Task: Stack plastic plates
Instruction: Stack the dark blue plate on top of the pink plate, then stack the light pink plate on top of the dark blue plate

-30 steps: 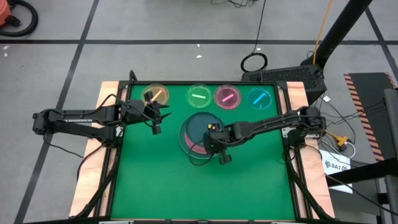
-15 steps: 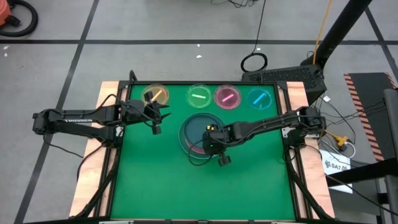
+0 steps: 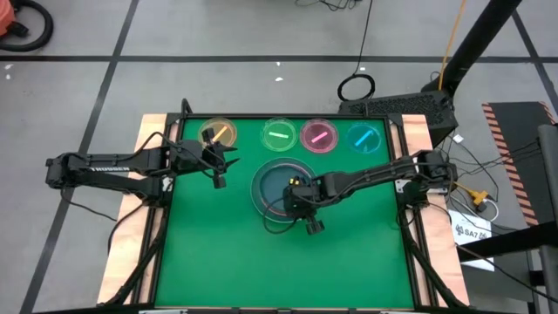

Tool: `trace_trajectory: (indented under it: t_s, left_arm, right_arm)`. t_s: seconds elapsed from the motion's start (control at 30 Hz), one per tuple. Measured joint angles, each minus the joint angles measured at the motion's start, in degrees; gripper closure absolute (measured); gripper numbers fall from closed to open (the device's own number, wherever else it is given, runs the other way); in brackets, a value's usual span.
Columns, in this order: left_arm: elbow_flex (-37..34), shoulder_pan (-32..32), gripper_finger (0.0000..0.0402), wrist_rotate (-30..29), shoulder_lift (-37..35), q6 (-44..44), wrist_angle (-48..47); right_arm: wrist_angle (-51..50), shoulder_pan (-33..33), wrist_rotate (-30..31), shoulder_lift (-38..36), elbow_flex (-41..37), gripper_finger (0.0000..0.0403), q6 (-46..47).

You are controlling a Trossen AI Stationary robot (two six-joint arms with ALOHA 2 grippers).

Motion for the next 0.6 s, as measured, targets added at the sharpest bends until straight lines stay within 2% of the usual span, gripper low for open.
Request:
trace_trajectory:
  t_s: [0.37, 0.6]
  left_arm:
    - [0.00, 0.00, 0.0252, 0.00, 0.02, -0.02, -0.07]
    - [0.00, 0.00, 0.0252, 0.00, 0.02, -0.02, -0.07]
  right_arm:
    - [0.77, 0.01, 0.27, -0.04, 0.02, 0.0340, 0.60]
    - [0.74, -0.08, 2.79, -0.04, 0.02, 0.0328, 1.55]
